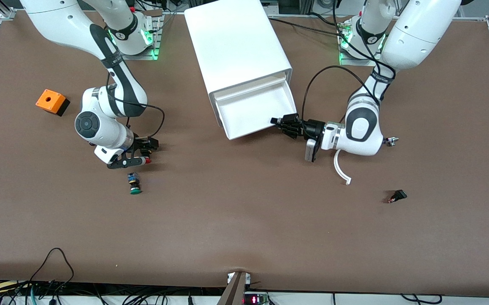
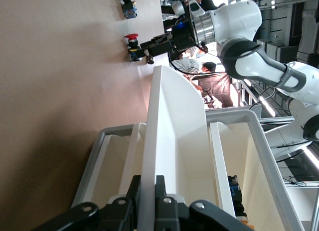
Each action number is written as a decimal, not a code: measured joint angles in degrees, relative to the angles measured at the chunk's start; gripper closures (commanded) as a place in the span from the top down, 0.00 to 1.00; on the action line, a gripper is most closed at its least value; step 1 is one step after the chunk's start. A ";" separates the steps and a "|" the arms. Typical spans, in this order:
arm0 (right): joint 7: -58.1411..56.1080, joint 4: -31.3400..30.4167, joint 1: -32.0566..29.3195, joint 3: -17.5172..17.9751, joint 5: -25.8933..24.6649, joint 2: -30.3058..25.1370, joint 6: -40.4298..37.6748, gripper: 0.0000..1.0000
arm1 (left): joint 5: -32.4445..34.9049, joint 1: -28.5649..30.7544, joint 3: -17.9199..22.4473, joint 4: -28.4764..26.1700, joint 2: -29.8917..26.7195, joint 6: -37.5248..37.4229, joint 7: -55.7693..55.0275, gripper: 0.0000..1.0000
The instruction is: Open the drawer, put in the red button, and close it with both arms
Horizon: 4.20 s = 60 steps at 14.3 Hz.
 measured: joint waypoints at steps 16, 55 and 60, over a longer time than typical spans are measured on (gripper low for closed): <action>-0.51 -1.47 0.03 0.02 -0.05 0.09 1.24 0.33 | 1.34 2.19 1.32 5.48 2.66 0.02 -3.32 1.00; -42.86 35.74 15.94 5.22 -11.97 -2.38 -23.21 0.22 | 89.04 6.29 2.25 48.12 -9.96 -19.97 -48.64 1.00; -43.13 36.18 18.71 5.17 -12.16 -1.15 -23.26 0.22 | 87.20 6.86 2.35 48.12 -9.96 -19.97 -53.44 1.00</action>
